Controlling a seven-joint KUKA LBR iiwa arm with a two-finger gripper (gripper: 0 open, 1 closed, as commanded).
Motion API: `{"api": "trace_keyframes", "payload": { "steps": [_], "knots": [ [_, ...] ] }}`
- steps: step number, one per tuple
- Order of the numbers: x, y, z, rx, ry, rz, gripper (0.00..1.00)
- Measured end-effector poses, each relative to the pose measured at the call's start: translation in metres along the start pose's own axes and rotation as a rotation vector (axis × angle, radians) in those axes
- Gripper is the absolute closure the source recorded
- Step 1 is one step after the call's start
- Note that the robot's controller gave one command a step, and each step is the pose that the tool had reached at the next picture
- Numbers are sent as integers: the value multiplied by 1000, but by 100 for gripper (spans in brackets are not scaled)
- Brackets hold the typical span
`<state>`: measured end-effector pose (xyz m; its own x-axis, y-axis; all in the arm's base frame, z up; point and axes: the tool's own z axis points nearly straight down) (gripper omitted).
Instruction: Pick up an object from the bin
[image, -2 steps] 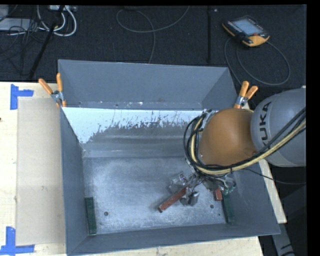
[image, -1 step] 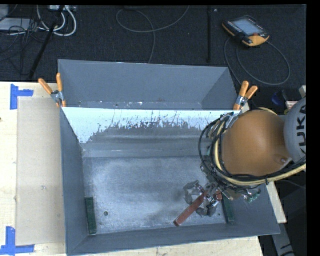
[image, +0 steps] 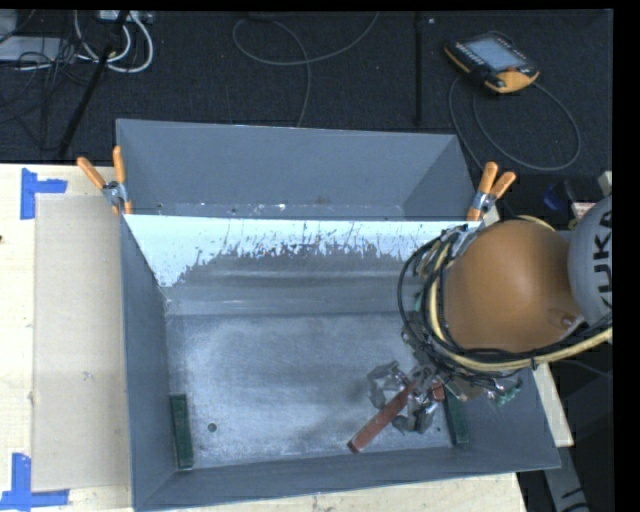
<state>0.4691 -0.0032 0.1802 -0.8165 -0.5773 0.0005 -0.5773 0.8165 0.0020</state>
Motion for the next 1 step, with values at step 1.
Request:
{"api": "trace_keyframes", "payload": {
  "steps": [1],
  "knots": [
    [-27,9,-52,-1,2,-18,100]
  ]
}}
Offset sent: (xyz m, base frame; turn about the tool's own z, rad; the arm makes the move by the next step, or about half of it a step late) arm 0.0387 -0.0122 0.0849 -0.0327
